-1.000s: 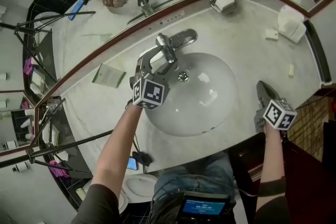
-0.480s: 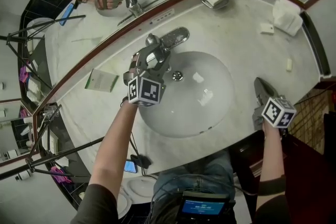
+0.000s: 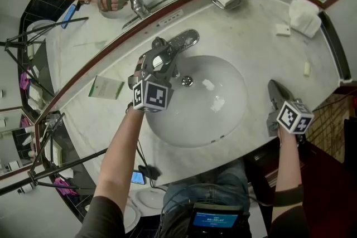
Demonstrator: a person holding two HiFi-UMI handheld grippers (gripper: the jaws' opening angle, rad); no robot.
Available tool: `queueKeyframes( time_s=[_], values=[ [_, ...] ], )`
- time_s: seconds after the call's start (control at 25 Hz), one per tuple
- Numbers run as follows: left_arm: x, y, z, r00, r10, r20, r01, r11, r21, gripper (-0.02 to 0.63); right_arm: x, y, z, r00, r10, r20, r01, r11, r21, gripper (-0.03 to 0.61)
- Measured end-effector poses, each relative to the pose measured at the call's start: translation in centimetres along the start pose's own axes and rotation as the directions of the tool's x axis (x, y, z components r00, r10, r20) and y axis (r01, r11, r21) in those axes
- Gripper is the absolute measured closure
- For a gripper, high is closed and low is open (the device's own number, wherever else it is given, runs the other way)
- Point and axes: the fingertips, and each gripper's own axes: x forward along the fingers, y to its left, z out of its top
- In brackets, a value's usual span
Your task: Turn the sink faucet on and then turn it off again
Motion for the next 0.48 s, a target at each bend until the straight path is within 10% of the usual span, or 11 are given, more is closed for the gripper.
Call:
queueKeyframes(
  time_s=[0.48],
  values=[
    [0.8,2.4,0.0,1.0,0.007,-0.028,-0.01,0.994,-0.105,0.574,-0.5,0.2,0.4,1.0,0.007,0.006,-0.007,1.0,0.001,0.555]
  ],
)
